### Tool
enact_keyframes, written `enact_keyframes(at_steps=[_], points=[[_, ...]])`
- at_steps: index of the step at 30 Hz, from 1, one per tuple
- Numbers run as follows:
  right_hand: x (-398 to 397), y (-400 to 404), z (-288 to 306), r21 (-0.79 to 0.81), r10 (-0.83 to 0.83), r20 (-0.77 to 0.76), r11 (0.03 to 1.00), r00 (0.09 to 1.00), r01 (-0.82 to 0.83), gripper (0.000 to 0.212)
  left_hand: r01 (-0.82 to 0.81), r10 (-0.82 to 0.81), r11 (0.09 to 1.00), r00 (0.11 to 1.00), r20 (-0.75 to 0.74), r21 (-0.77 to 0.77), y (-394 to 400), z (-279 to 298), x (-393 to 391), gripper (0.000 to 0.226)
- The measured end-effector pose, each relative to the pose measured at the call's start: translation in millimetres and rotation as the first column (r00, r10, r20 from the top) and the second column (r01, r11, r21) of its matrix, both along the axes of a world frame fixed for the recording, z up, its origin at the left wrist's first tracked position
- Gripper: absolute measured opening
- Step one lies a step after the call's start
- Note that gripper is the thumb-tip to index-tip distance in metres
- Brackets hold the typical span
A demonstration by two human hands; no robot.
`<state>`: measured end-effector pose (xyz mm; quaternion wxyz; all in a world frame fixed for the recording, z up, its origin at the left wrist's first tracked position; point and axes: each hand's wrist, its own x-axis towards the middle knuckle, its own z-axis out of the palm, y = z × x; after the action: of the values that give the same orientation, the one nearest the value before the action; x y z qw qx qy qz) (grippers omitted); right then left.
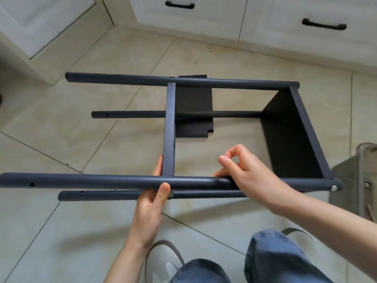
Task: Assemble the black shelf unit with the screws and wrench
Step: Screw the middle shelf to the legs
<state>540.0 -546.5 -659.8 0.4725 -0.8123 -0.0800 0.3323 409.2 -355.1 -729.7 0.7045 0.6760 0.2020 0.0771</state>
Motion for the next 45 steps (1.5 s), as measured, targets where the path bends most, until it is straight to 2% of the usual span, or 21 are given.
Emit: enact_keyframes(at_steps=[9,15,19,24,28,31,37,39,42,43,45], points=[[0,18,-13,-0.091,-0.033,-0.147,0.996,0.989,0.019,0.021,-0.013,0.011,0.995,1.0,-0.016,-0.102,11,-24,-9,0.056],[-8,17,-19,-0.091,0.03,-0.096,0.995,0.995,-0.039,0.019,-0.048,0.039,0.987,0.997,-0.059,-0.154,8,-35,-14,0.066],[-9,20,-21,-0.072,0.025,-0.13,0.997,0.991,-0.034,0.017,-0.024,0.011,0.986,0.997,-0.077,-0.163,10,-37,-15,0.064],[-2,29,-28,-0.091,0.08,-0.186,0.991,0.979,-0.098,0.012,-0.054,0.033,0.986,0.99,-0.134,-0.155,13,-46,-22,0.088],[4,46,-36,0.013,0.035,-0.257,0.999,0.966,-0.033,0.009,-0.063,0.032,0.983,0.983,-0.18,-0.171,14,-51,-26,0.092],[9,61,-42,0.081,0.048,-0.311,0.996,0.949,-0.024,0.015,-0.076,0.036,0.978,0.979,-0.2,-0.194,12,-53,-25,0.089],[8,90,-58,-0.011,0.195,-0.294,0.978,0.936,-0.207,0.036,-0.141,0.098,0.966,0.975,-0.198,-0.217,9,-49,-22,0.086],[7,97,-60,0.003,0.217,-0.294,0.974,0.931,-0.226,0.035,-0.154,0.117,0.967,0.976,-0.182,-0.203,9,-46,-20,0.076],[8,99,-62,0.033,0.197,-0.337,0.98,0.92,-0.198,0.032,-0.3,0.27,0.938,0.946,-0.177,-0.173,11,-40,-19,0.091],[9,98,-62,0.043,0.202,-0.352,0.979,0.914,-0.2,0.033,-0.363,0.335,0.923,0.921,-0.199,-0.127,11,-37,-19,0.097],[10,96,-62,0.057,0.231,-0.37,0.973,0.9,-0.226,0.039,-0.447,0.451,0.891,0.854,-0.261,0.076,5,-28,-22,0.112]])
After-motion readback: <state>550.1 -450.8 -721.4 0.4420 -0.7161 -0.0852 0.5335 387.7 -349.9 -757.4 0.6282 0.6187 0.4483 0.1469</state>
